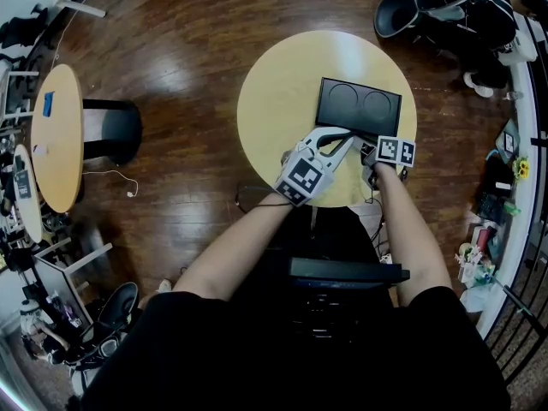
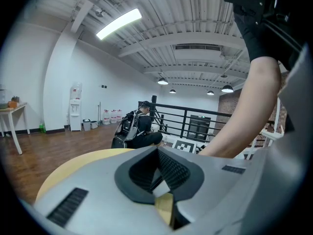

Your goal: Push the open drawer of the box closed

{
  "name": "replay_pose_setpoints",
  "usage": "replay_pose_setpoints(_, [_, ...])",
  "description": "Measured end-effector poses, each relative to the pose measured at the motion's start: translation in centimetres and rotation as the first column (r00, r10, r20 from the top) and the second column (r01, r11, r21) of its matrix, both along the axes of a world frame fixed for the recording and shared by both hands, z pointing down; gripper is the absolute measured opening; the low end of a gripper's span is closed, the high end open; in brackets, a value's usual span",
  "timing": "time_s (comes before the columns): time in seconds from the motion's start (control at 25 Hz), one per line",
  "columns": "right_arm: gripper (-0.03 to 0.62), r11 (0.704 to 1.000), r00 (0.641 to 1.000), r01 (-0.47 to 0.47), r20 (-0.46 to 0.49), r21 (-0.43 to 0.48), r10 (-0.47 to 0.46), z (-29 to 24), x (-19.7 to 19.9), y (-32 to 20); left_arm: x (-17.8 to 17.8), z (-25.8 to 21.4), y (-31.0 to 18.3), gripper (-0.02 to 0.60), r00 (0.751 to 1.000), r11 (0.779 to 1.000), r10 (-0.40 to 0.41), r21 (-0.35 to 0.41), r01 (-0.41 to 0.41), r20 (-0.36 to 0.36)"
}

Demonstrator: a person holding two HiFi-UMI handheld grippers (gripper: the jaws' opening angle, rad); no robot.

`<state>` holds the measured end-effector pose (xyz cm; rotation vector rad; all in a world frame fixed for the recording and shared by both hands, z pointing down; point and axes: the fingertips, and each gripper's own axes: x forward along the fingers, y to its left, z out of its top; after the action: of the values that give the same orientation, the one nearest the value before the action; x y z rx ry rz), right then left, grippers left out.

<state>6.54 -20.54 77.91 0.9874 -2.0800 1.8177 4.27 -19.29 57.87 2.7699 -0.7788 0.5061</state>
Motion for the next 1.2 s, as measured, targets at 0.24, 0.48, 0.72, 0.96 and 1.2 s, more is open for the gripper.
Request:
replay_pose_setpoints(0.24, [0.075, 1.000, 1.000, -0.021, 0.003, -0.002, 0.021, 0.2, 0.5, -0.1, 0.2, 0.1, 0.1, 0.032, 1.000, 1.000, -0.007, -0.002, 0.007, 0.000])
replay_pose_setpoints(0.48, [0.113, 1.000, 0.999, -0.009, 0.046, -0.014, 0.010, -0.6, 0.1, 0.9, -0.4, -0.3, 0.1, 0.032, 1.000, 1.000, -0.019, -0.011, 0.019, -0.003])
replay_pose_setpoints(0.72, [0.126, 0.998, 0.997, 0.041, 0.060, 0.050, -0.044, -4.3, -0.1, 3.6, -1.5, -2.1, 0.9, 0.032, 0.999, 0.999, -0.043, -0.015, 0.042, -0.026])
replay_pose_setpoints(0.96, [-0.005, 0.945, 0.996, 0.050, 0.058, 0.322, -0.073, -14.2, 0.6, 3.8, -2.2, -5.8, 2.3, 0.032, 0.997, 0.998, -0.039, -0.057, 0.035, -0.071])
replay_pose_setpoints(1.2, [-0.005, 0.661, 0.985, 0.174, -0.121, 0.730, -0.125, -28.4, -0.2, 4.5, -1.8, -11.2, 4.2, 0.032, 0.992, 1.000, 0.003, -0.008, -0.004, -0.130])
